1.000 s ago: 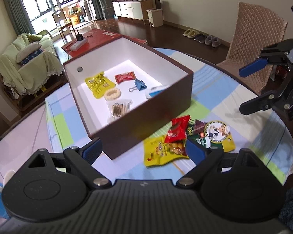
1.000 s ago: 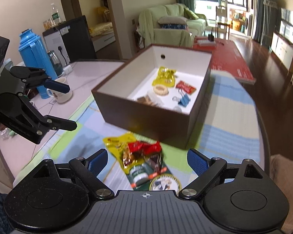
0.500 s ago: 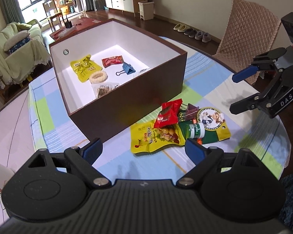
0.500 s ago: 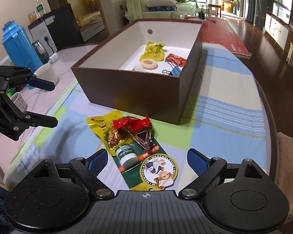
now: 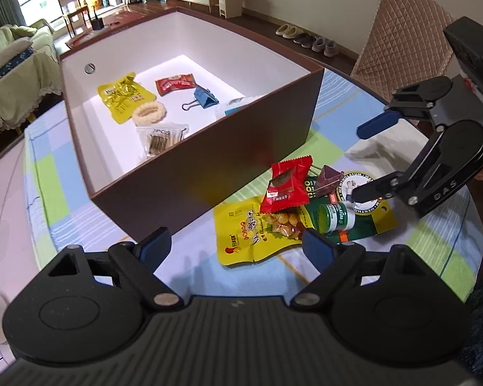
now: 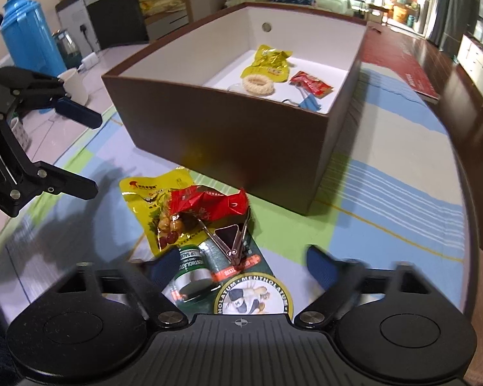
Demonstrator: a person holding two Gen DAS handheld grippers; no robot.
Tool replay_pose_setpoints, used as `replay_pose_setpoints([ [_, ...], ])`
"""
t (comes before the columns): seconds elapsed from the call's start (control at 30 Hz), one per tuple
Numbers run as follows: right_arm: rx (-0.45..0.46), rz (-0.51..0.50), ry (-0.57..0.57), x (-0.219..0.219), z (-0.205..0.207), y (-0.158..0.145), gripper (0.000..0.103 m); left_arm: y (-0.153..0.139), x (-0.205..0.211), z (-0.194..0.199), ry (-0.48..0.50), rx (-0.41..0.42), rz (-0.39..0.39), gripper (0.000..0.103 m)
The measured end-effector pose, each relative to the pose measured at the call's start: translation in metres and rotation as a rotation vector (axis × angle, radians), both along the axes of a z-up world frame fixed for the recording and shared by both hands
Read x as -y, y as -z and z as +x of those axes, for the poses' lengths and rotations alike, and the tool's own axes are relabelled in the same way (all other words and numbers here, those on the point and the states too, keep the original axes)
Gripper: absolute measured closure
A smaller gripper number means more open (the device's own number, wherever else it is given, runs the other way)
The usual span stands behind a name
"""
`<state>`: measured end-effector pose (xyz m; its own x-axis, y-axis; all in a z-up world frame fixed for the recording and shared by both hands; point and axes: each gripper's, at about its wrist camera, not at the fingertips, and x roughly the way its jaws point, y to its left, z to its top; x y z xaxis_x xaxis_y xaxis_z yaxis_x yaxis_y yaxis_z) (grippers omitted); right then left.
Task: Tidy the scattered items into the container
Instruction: 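Grasp the pink binder clip with the right tool while the left grasps the red packet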
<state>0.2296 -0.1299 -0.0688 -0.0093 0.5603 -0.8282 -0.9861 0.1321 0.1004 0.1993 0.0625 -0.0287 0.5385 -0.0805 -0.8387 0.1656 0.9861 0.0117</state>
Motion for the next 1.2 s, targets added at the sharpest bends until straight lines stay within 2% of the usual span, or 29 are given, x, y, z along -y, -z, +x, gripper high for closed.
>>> replay_pose_setpoints([
  [0.3,-0.025,-0.030,-0.045,-0.021,0.012,0.017,0.039,0.014,-0.009,0.016,0.008,-0.031,-0.021,0.019],
  [0.33,-0.028,-0.033,-0.058,-0.022,0.012,0.019,0.050,0.015,-0.010,0.017,0.009,-0.035,-0.023,0.020],
  [0.37,-0.030,-0.036,-0.070,-0.024,0.011,0.021,0.057,0.017,-0.010,0.019,0.009,-0.039,-0.025,0.020],
  [0.43,-0.027,-0.040,-0.087,-0.027,0.010,0.026,0.064,0.019,-0.010,0.021,0.014,-0.048,-0.030,0.020],
  [0.47,-0.023,-0.041,-0.095,-0.028,0.009,0.028,0.079,0.020,-0.009,0.022,0.019,-0.051,-0.032,0.020],
  [0.53,-0.031,-0.036,-0.108,-0.027,0.008,0.028,0.082,0.022,-0.006,0.023,0.031,-0.056,-0.036,0.020],
  [0.7,-0.023,-0.021,-0.075,-0.010,0.010,0.017,0.083,0.028,0.005,0.025,0.083,-0.058,-0.030,0.020],
  [0.9,-0.067,-0.005,0.061,0.022,0.030,-0.001,0.083,0.034,0.021,0.034,0.152,-0.037,-0.021,0.022],
  [1.13,-0.124,0.013,0.190,0.046,0.045,-0.010,0.083,0.048,0.044,0.056,0.239,-0.003,0.035,0.041],
  [1.17,-0.127,0.015,0.199,0.048,0.046,-0.012,0.083,0.051,0.046,0.059,0.244,-0.007,0.036,0.049],
  [1.2,-0.129,0.017,0.207,0.049,0.046,-0.013,0.083,0.053,0.047,0.062,0.251,-0.009,0.037,0.051],
])
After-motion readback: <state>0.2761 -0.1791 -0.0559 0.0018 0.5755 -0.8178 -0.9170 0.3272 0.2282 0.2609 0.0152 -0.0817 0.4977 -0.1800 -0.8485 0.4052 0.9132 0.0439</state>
